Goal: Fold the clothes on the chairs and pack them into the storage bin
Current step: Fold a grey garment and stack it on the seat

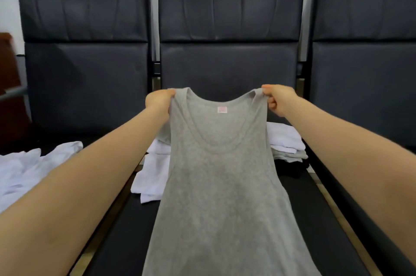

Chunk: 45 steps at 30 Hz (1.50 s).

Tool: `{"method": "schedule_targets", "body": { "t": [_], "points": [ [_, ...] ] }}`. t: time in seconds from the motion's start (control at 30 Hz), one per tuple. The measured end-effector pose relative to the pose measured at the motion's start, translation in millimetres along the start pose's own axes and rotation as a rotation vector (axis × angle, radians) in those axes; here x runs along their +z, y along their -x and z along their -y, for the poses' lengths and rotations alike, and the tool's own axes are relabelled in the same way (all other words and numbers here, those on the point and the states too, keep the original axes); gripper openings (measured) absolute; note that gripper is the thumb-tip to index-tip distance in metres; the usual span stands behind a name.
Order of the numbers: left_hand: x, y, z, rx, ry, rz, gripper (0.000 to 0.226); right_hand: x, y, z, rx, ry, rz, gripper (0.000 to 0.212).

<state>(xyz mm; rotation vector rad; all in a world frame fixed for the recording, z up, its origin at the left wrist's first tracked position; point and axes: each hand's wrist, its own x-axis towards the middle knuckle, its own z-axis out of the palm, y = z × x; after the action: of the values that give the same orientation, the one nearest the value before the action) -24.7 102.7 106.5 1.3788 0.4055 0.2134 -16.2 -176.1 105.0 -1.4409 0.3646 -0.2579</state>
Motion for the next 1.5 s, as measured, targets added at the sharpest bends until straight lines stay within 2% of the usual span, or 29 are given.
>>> {"method": "schedule_targets", "body": {
  "t": [0.17, 0.27, 0.33, 0.4, 0.47, 0.57, 0.67, 0.8, 0.87, 0.93, 1.0, 1.07, 1.17, 1.23, 1.37, 1.4, 1.43, 1.5],
  "points": [
    [15, -47, 28, 0.086, -0.116, -0.021, 0.019, 38, -45, -24, 0.02, 0.072, -0.079, 0.027],
    [3, -63, 73, 0.064, -0.34, -0.004, 0.009, 48, -52, -68, 0.115, 0.151, 0.003, 0.017],
    [-4, -65, 93, 0.169, -0.613, 0.034, 0.029, 46, -54, -87, 0.142, 0.193, 0.037, 0.018],
    [-9, -60, 98, 0.281, -0.737, 0.061, 0.041, 38, -52, -88, 0.134, 0.187, 0.025, 0.022],
    [-16, -49, 94, 0.317, -0.751, 0.049, 0.042, 26, -42, -79, 0.069, 0.305, 0.017, 0.021],
    [-41, -20, 94, 0.283, -0.677, 0.059, 0.029, 1, -1, -73, -0.187, 0.515, -0.031, 0.018],
    [-74, 15, 117, 0.208, -0.672, 0.113, 0.023, -24, 56, -89, -0.232, 0.53, 0.066, 0.013],
    [-101, 53, 141, 0.142, -0.842, 0.205, 0.026, -59, 113, -128, -0.061, 0.729, 0.28, 0.02],
    [-103, 70, 137, 0.052, -0.783, 0.281, 0.028, -69, 127, -144, 0.012, 0.794, 0.366, 0.025],
    [-101, 86, 131, -0.044, -0.719, 0.366, 0.024, -73, 132, -150, 0.018, 0.8, 0.37, 0.026],
    [-102, 100, 129, -0.083, -0.618, 0.427, 0.013, -74, 135, -149, 0.014, 0.724, 0.378, 0.023],
    [-105, 105, 130, -0.092, -0.453, 0.473, 0.013, -74, 137, -149, 0.01, 0.628, 0.37, 0.02],
    [-112, 102, 128, -0.121, -0.104, 0.376, 0.026, -79, 141, -152, -0.109, 0.632, 0.281, 0.023],
    [-115, 101, 127, -0.14, 0.056, 0.338, 0.03, -84, 141, -153, -0.194, 0.679, 0.194, 0.033],
    [-120, 99, 122, -0.036, 0.109, 0.299, 0.015, -97, 134, -144, -0.281, 0.72, 0.003, 0.043],
    [-122, 95, 120, 0.043, 0.061, 0.265, 0.011, -101, 133, -141, -0.289, 0.711, -0.034, 0.044],
    [-127, 90, 118, 0.158, -0.083, 0.215, 0.007, -104, 133, -139, -0.288, 0.699, -0.058, 0.046],
    [-142, 78, 117, 0.448, -0.654, 0.152, 0.017, -108, 131, -136, -0.271, 0.677, -0.07, 0.047]
  ]
}}
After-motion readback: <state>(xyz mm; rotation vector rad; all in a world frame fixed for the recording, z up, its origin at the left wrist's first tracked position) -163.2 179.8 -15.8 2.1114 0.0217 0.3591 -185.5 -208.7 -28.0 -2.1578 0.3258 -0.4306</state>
